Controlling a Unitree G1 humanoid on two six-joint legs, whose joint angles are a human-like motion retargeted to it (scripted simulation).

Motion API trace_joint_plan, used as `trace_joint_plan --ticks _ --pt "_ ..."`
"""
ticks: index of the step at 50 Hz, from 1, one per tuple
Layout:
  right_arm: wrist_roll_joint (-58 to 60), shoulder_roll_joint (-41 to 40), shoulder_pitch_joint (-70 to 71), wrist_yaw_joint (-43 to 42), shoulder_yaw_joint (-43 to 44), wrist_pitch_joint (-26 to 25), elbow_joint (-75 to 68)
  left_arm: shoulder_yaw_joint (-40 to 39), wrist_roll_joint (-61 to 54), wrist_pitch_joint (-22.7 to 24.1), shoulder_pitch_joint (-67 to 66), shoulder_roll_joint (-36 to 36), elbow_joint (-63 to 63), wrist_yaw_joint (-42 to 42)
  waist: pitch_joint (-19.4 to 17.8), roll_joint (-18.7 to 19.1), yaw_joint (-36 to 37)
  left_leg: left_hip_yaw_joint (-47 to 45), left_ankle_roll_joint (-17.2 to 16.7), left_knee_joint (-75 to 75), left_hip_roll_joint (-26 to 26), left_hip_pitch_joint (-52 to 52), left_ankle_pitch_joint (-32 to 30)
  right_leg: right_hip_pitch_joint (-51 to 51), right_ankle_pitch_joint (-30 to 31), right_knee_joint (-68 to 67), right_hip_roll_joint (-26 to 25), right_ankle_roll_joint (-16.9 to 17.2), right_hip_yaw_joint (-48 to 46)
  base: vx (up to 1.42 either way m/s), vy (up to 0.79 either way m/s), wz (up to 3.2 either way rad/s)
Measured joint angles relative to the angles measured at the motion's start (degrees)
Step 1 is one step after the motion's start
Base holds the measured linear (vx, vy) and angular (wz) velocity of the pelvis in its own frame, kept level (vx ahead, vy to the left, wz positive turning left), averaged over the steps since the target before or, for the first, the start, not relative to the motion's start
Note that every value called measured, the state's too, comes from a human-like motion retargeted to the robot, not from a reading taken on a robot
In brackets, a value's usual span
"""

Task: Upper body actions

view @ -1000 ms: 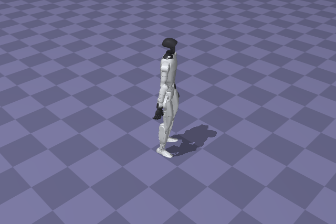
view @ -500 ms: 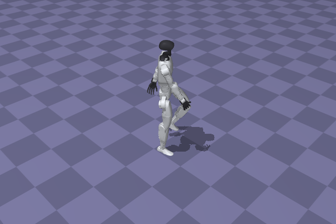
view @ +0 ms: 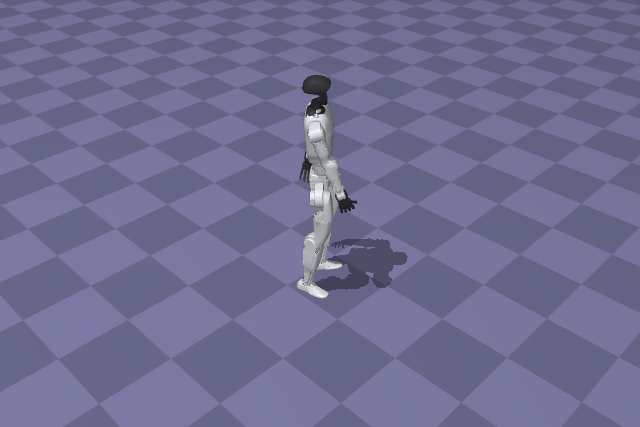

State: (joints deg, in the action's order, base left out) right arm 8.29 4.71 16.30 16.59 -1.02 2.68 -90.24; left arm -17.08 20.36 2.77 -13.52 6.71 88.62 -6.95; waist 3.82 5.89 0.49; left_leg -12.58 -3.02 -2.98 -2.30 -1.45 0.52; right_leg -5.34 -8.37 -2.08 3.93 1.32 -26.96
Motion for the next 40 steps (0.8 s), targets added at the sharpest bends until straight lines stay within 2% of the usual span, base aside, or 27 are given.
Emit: trace_joint_plan --ticks 5,9,16,21,23,26,30,32,35,40 --pt "1.62 0.74 -1.31 1.06 0.43 1.3 2.57 1.95 3.21 -0.18 3.31 2.37 -2.21 2.49 -0.63 -2.14 0.87 -0.39 1.32 -1.98 0.79 -1.02 1.84 0.43 0.79 0.02 1.36 0.97 0.28 0.14 0.08 -0.03" --pt "5.39 1.33 -3.0 2.1 -0.17 4.67 4.61 0.5 -0.95 -0.73 5.3 2.97 -0.92 1.45 -1.28 -4.21 2.97 -2.68 2.25 -2.01 1.52 0.45 2.94 0.45 1.17 -0.51 2.25 1.61 2.56 0.21 0.11 -0.47" --pt "10.63 2.79 -9.07 0.32 -1.0 9.94 5.82 -1.12 -8.35 -4.2 8.62 1.86 5.13 -0.89 0.06 -6.27 1.42 -3.48 4.25 -0.82 3.04 1.79 3.88 0.82 0.49 -2.66 3.64 3.45 3.35 0.24 0.09 -0.11" --pt "17.87 4.95 -13.86 -5.35 0.83 11.92 3.55 2.47 -14.62 -1.67 12.57 -1.64 6.37 2.88 -2.14 -7.09 1.92 -4.41 5.49 -1.08 3.32 3.66 4.97 1.58 -0.38 -8.5 4.76 4.05 5.15 0.18 0.12 -0.29" --pt "19.94 5.83 -15.72 -7.97 1.51 11.55 1.71 4.73 -15.14 -0.66 14.32 -2.67 6.42 2.56 -3.2 -7.11 2.21 -4.87 5.86 -1.18 3.09 4.53 5.33 2.48 0.92 -12.25 4.98 4.3 6.77 0.13 0.1 -0.48" --pt "21.69 7.1 -17.83 -10.34 3.01 10.14 -1.18 7.0 -14.11 -0.6 17.41 -3.91 5.47 0.97 -5.0 -6.33 1.48 -5.58 6.23 -1.32 1.76 5.5 5.67 4.98 6.57 -19.82 4.41 4.54 8.96 0.03 0.06 -0.35" --pt "24.68 8.43 -20.22 -12.88 5.7 7.37 -2.71 6.72 -16.53 -0.19 22.74 -5.06 2.84 -0.35 -8.09 -3.53 -3.23 -5.53 7.19 -1.68 -1.49 6.23 5.77 11.06 15.22 -32.94 2.95 2.18 9.56 -0.04 0.07 0.01" --pt "25.66 9.04 -21.45 -13.59 6.2 6.59 -3.19 4.46 -18.41 -0.05 26.18 -5.12 1.43 0.48 -9.35 -2.23 -5.97 -5.91 7.36 -1.99 -3.59 6.02 5.73 15.9 12.75 -41.83 2.56 0.55 8.68 -0.07 0.08 -0.06" --pt "25.78 10.03 -22.76 -13.94 6.81 6.63 -4.8 1.17 -20.83 0.46 32.02 -5.26 -0.53 2.52 -11.7 -1.04 -9.15 -6.12 7.64 -2.91 -5.92 5.44 5.83 22.44 9.21 -54.65 5.46 -3.6 4.58 -0.12 0.02 0.05" --pt "24.58 11.04 -26.06 -13.65 8.77 6.36 -7.17 -0.1 -23.19 1.82 39.47 -5.41 -3.86 3.92 -12.69 -0.97 -10.95 -6.08 8.24 -3.61 -6.46 4.24 5.78 33.14 6.95 -67.65 6.8 -5.21 6.27 -0.01 0.0 0.01"
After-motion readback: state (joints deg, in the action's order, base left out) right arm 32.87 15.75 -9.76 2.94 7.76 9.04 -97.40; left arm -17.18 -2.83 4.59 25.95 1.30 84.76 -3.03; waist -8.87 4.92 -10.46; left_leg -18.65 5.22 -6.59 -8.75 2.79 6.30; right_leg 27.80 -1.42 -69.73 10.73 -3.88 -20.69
